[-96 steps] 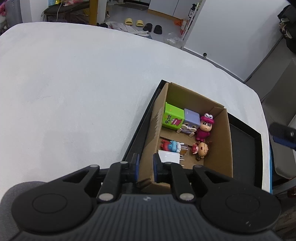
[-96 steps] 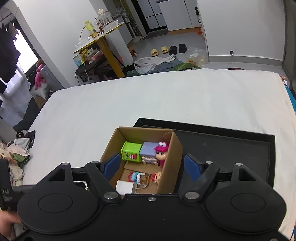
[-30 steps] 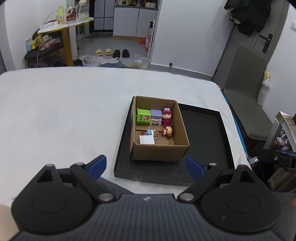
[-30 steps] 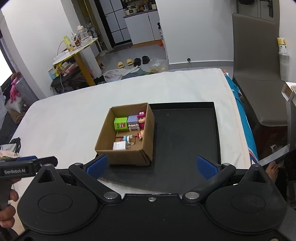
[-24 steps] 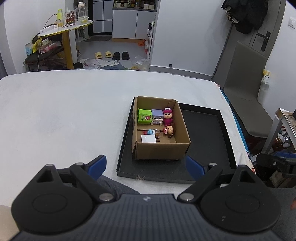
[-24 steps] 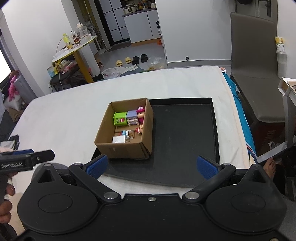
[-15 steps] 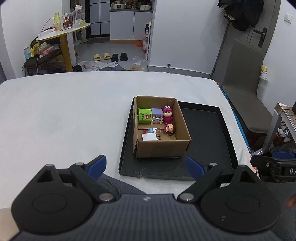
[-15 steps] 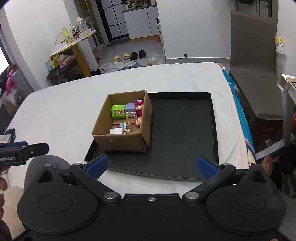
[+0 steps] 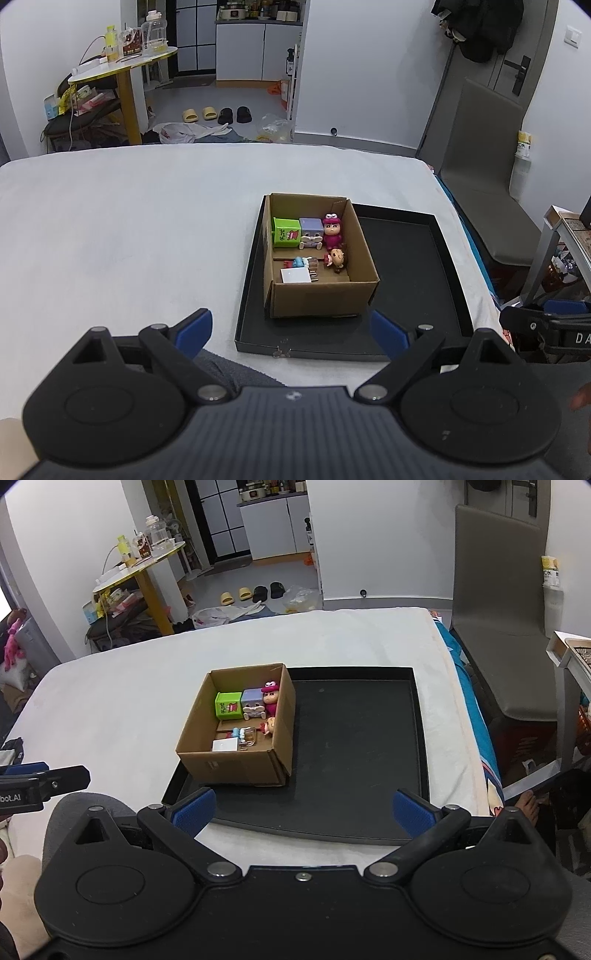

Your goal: Organize rigid objects

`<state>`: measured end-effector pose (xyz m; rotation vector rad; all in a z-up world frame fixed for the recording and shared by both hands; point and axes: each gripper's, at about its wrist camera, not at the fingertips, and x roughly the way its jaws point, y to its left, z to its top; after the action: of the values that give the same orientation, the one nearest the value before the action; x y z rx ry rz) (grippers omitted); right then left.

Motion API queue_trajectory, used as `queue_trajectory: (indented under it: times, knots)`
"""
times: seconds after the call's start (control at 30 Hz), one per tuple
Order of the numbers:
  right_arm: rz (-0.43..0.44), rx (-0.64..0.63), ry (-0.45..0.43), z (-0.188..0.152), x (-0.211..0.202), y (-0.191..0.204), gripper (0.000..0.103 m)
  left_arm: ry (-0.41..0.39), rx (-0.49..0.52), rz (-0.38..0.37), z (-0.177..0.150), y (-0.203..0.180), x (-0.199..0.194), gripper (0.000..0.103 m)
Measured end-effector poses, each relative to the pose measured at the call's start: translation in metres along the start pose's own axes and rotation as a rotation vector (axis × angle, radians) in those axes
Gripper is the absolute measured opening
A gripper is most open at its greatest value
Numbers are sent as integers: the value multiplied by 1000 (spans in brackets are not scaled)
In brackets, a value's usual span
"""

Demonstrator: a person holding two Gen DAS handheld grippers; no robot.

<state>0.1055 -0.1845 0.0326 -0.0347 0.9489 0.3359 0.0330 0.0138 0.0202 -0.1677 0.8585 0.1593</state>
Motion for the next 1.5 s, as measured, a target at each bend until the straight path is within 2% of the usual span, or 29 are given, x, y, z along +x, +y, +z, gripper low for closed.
queue_trajectory:
  times: [0.23, 0.33, 1.5]
  knots:
    - [4, 2, 0, 0, 0, 0, 103, -6, 1, 0, 0, -1, -2, 92]
    - [39, 22, 3, 0, -1, -2, 103, -2, 5, -10, 0, 0, -2, 92]
    - [54, 40, -4, -1, -5, -5, 103, 3, -5, -19, -2, 3, -4, 92]
